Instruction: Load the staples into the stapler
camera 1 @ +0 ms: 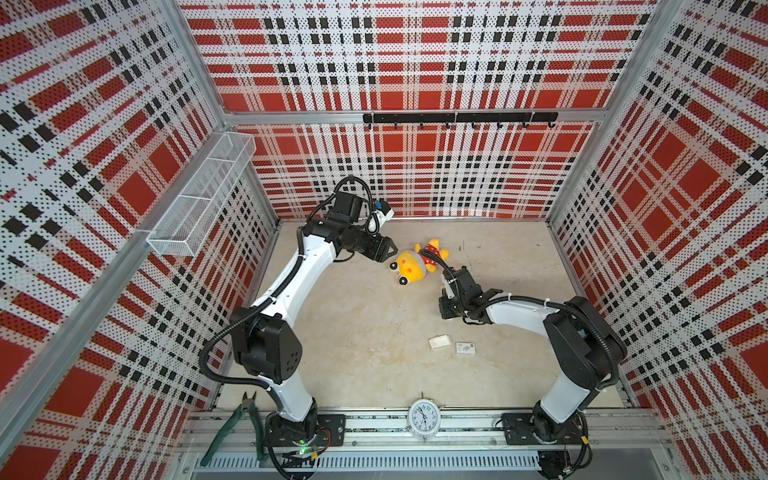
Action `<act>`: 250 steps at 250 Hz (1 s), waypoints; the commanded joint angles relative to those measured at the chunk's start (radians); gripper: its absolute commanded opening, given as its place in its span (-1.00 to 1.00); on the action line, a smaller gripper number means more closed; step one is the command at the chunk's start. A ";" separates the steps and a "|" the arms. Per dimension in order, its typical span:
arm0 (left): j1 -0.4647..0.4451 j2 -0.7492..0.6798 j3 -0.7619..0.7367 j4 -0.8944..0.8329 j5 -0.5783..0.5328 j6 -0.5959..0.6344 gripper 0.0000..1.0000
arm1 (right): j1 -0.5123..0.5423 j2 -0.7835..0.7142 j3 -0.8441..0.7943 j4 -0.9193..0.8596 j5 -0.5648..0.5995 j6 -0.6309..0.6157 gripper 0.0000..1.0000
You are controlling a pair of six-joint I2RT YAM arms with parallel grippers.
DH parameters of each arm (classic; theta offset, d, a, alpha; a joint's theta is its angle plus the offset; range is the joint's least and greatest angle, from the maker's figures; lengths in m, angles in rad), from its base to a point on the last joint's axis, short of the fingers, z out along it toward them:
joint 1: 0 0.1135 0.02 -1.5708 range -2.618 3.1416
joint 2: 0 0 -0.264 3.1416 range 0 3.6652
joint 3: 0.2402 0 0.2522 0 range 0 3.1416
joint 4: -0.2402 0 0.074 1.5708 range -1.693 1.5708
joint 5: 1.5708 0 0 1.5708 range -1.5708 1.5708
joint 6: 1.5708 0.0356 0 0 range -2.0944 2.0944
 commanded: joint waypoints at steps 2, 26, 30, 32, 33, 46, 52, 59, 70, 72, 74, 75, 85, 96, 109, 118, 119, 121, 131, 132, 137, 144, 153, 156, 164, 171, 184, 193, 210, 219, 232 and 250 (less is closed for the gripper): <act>-0.007 -0.023 0.019 -0.005 -0.003 0.006 0.29 | -0.002 -0.019 -0.025 -0.022 -0.009 -0.011 -0.46; -0.007 -0.024 0.019 -0.005 -0.006 0.005 0.29 | -0.002 -0.024 -0.025 -0.015 -0.009 -0.011 -0.45; -0.007 -0.025 0.020 -0.005 -0.006 0.006 0.29 | -0.002 -0.026 -0.025 -0.013 -0.007 -0.011 -0.45; -0.007 -0.025 0.020 -0.005 -0.008 0.006 0.29 | -0.002 -0.026 -0.024 -0.011 -0.006 -0.011 -0.45; -0.007 -0.024 0.019 -0.005 -0.008 0.006 0.29 | -0.001 -0.027 -0.024 -0.010 -0.006 -0.011 -0.45; -0.007 -0.024 0.020 -0.005 -0.011 0.007 0.29 | -0.001 -0.037 -0.019 0.000 -0.001 -0.011 -0.44; -0.006 -0.024 0.023 -0.004 -0.012 0.008 0.29 | -0.001 -0.042 -0.016 0.002 0.001 -0.011 -0.43; -0.004 -0.024 0.026 -0.004 -0.012 0.007 0.29 | -0.002 -0.049 -0.010 0.003 0.004 -0.014 -0.42; -0.001 -0.025 0.031 -0.005 -0.011 0.007 0.29 | -0.001 -0.059 -0.002 0.003 0.006 -0.016 -0.42; -0.001 -0.026 0.032 -0.005 -0.011 0.007 0.29 | -0.002 -0.062 -0.001 0.002 0.007 -0.017 -0.42; 0.000 -0.026 0.032 -0.004 -0.011 0.008 0.29 | -0.002 -0.064 -0.001 0.002 0.008 -0.017 -0.42; 0.000 -0.026 0.033 -0.005 -0.011 0.007 0.29 | -0.001 -0.065 0.000 0.002 0.009 -0.018 -0.42; 0.005 -0.028 0.038 -0.005 -0.009 0.008 0.29 | -0.001 -0.079 0.003 0.000 0.016 -0.019 -0.42; 0.010 -0.030 0.044 -0.005 -0.007 0.013 0.29 | -0.001 -0.096 0.007 -0.012 0.027 -0.022 -0.42; 0.013 -0.035 0.049 -0.005 -0.003 0.015 0.29 | -0.002 -0.117 0.005 -0.026 0.044 -0.024 -0.41; 0.042 -0.038 0.052 -0.006 0.002 0.016 0.30 | -0.001 -0.131 0.004 -0.041 0.056 -0.027 -0.41; 0.043 -0.038 0.052 -0.005 0.004 0.016 0.30 | -0.001 -0.133 0.004 -0.043 0.057 -0.027 -0.41; 0.046 -0.038 0.053 -0.005 0.006 0.016 0.30 | -0.002 -0.135 0.004 -0.046 0.061 -0.028 -0.41; 0.063 -0.040 0.057 -0.007 0.020 0.015 0.30 | -0.003 -0.144 0.002 -0.063 0.068 -0.029 -0.40; 0.064 -0.040 0.057 -0.007 0.022 0.015 0.30 | -0.003 -0.145 0.001 -0.065 0.067 -0.030 -0.40; 0.072 -0.039 0.059 -0.008 0.030 0.015 0.30 | -0.005 -0.147 0.001 -0.074 0.066 -0.030 -0.39; 0.083 -0.039 0.064 -0.011 0.040 0.015 0.30 | -0.008 -0.145 0.001 -0.086 0.062 -0.030 -0.38; 0.096 -0.039 0.071 -0.015 0.045 0.015 0.30 | -0.010 -0.140 0.000 -0.099 0.063 -0.030 -0.37; 0.101 -0.038 0.073 -0.017 0.047 0.017 0.30 | -0.010 -0.139 -0.002 -0.100 0.065 -0.029 -0.36; 0.110 -0.039 0.075 -0.017 0.052 0.019 0.30 | -0.010 -0.135 -0.010 -0.096 0.063 -0.028 -0.33; 0.118 -0.041 0.076 -0.017 0.055 0.023 0.30 | -0.014 -0.134 -0.020 -0.085 0.055 -0.023 -0.30; 0.130 -0.046 0.075 -0.017 0.067 0.027 0.31 | -0.020 -0.132 -0.044 -0.052 0.025 -0.015 -0.24; 0.134 -0.049 0.075 -0.020 0.078 0.030 0.31 | -0.022 -0.128 -0.057 -0.030 -0.007 -0.013 -0.20; 0.137 -0.054 0.068 -0.027 0.093 0.042 0.31 | -0.024 -0.116 -0.075 0.004 -0.038 -0.013 -0.14; 0.138 -0.058 0.062 -0.028 0.098 0.049 0.31 | -0.023 -0.108 -0.080 0.013 -0.038 -0.011 -0.13; 0.138 -0.063 0.051 -0.028 0.106 0.057 0.31 | -0.022 -0.095 -0.082 0.023 -0.032 -0.011 -0.12; 0.138 -0.066 0.042 -0.028 0.109 0.060 0.31 | -0.022 -0.075 -0.077 0.031 -0.027 -0.016 -0.12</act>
